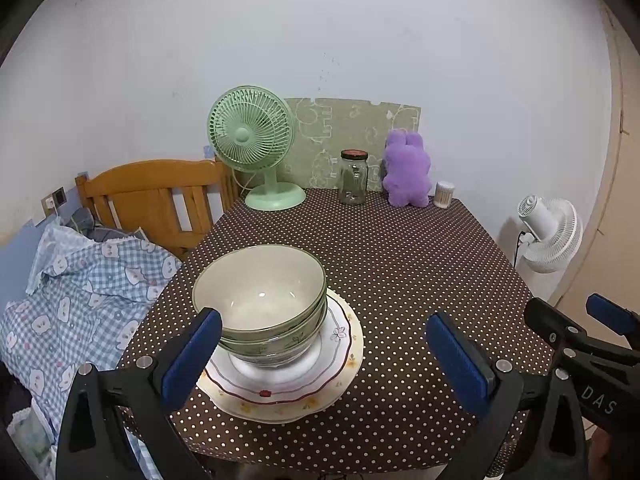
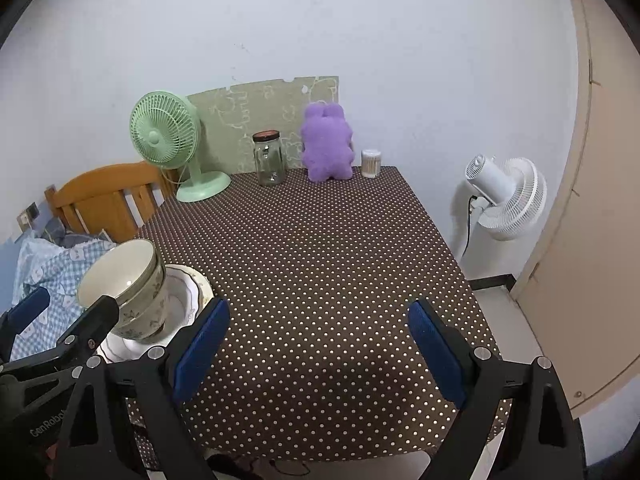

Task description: Organize plates and bowls

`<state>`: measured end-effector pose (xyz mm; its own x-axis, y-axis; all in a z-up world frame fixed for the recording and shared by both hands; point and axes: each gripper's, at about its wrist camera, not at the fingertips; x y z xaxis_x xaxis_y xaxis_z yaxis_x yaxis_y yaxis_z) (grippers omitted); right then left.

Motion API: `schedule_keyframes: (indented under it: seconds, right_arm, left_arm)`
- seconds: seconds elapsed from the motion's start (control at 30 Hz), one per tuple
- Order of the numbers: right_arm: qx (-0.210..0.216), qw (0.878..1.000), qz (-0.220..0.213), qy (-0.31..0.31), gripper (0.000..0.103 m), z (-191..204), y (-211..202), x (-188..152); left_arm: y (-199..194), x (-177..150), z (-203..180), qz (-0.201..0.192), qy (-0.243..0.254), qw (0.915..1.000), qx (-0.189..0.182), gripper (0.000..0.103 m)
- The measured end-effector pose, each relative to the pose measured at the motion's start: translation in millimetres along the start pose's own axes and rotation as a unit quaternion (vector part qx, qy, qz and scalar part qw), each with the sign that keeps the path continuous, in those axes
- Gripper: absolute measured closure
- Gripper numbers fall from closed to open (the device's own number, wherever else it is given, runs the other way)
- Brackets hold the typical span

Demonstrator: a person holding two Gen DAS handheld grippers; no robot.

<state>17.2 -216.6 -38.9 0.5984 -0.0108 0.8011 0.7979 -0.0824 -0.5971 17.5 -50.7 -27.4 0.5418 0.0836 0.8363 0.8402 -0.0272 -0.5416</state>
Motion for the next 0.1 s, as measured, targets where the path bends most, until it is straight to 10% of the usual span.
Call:
schedule_keyframes:
  seconds: [0.1]
  right_arm:
    - [-0.001, 1.000, 0.003, 0.000, 0.010, -1.0, -0.5, -0.4]
  left_arm:
    - [-0.2, 0.5, 0.0, 0.004, -0.001, 1.0000, -0.001, 0.000]
Point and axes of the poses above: each gripper's, at about its wrist camera, not at the fingertips, and y roughly the way its jaws point, z to its left, x to its top, and after that the axes turned 7 degrees about -x, right-handed
